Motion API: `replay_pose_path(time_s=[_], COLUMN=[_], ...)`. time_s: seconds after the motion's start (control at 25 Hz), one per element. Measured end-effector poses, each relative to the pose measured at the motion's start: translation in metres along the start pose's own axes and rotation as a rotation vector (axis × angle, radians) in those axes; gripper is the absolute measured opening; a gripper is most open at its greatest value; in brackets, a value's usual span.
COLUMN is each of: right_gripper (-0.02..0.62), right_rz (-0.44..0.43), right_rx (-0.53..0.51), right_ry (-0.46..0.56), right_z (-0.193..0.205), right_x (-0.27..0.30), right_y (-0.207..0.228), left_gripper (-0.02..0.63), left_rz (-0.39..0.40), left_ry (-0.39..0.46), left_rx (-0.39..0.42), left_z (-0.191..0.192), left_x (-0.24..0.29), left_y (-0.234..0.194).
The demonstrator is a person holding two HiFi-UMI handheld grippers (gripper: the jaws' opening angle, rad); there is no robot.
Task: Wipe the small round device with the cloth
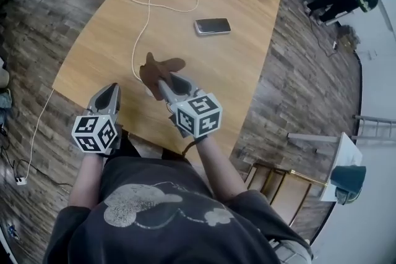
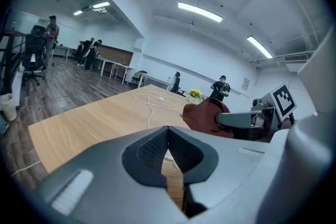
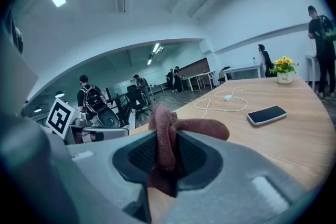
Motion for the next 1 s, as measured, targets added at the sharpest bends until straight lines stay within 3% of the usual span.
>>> replay_pose_path(time_s=[0.24,0.64,1.0], right_gripper=[0.077,0.077,0.077], right_rz=[0.124,0.358,0.426], right_rx=[-0.024,0.079,0.156], right_ry=[-0.071,-0.081,-0.115], right_z=[-0.002,0.01,0.033], right_x=[0.026,0.055,0.076], right_y=[-0.026,-0.05,-0.071], left_gripper=[0.018,0.018,0.018], left_rz=[0.081,0.227,0.326], left_ry=[-0.049,-0.171,-0.218], left_rx=[0.016,0.092,0.124], left_z=[-0.02,-0.032,-0.038], left_x=[0.013,0.032,0.045], left_y=[-0.039,-0.073,-0.08])
Point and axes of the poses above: the fingertips, and each gripper's own axes: x forward along the fingers, y to its right, z out of its underside, the point moved 6 cm from there along -x, backward along the fingers, and after that the axes turned 9 degrees about -x, right-handed, at the moved point
